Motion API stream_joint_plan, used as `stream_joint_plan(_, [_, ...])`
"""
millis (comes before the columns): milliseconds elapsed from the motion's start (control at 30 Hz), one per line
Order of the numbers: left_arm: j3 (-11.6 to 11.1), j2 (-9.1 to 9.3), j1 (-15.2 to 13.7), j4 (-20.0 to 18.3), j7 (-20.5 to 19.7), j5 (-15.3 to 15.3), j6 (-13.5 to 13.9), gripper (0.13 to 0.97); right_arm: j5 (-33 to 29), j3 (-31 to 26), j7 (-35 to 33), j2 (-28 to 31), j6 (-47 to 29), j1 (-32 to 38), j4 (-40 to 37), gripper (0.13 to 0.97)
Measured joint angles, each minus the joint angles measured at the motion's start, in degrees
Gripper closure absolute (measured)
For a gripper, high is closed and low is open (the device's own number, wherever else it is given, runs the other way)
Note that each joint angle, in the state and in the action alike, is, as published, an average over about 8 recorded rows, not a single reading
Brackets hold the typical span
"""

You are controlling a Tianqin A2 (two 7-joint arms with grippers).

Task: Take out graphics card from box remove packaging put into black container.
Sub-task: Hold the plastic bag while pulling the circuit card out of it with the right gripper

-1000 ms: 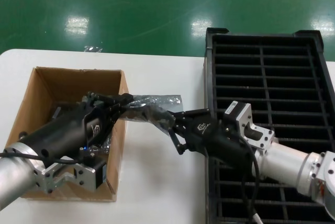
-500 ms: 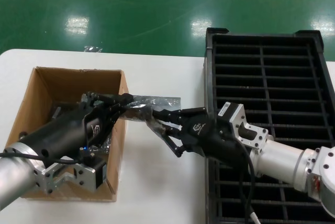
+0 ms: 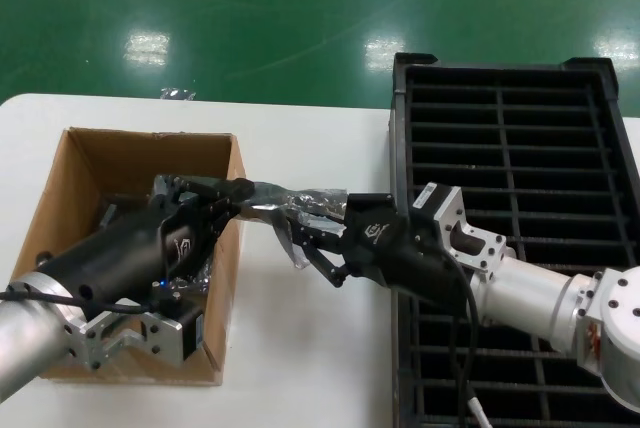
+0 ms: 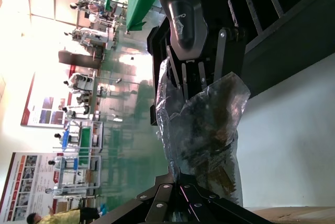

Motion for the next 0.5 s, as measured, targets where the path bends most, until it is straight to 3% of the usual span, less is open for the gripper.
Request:
stream_joint_plan(200, [0.0, 0.0, 0.0, 0.0, 0.0, 0.0, 0.0, 0.958, 0.4, 0.1, -0.8, -1.3, -0.3, 1.0, -2.4, 0.832])
stream_joint_plan(500, [0.0, 0.0, 0.0, 0.0, 0.0, 0.0, 0.0, 0.958, 1.2, 0.3, -1.9, -2.9, -0.8, 1.9, -5.0, 0.908])
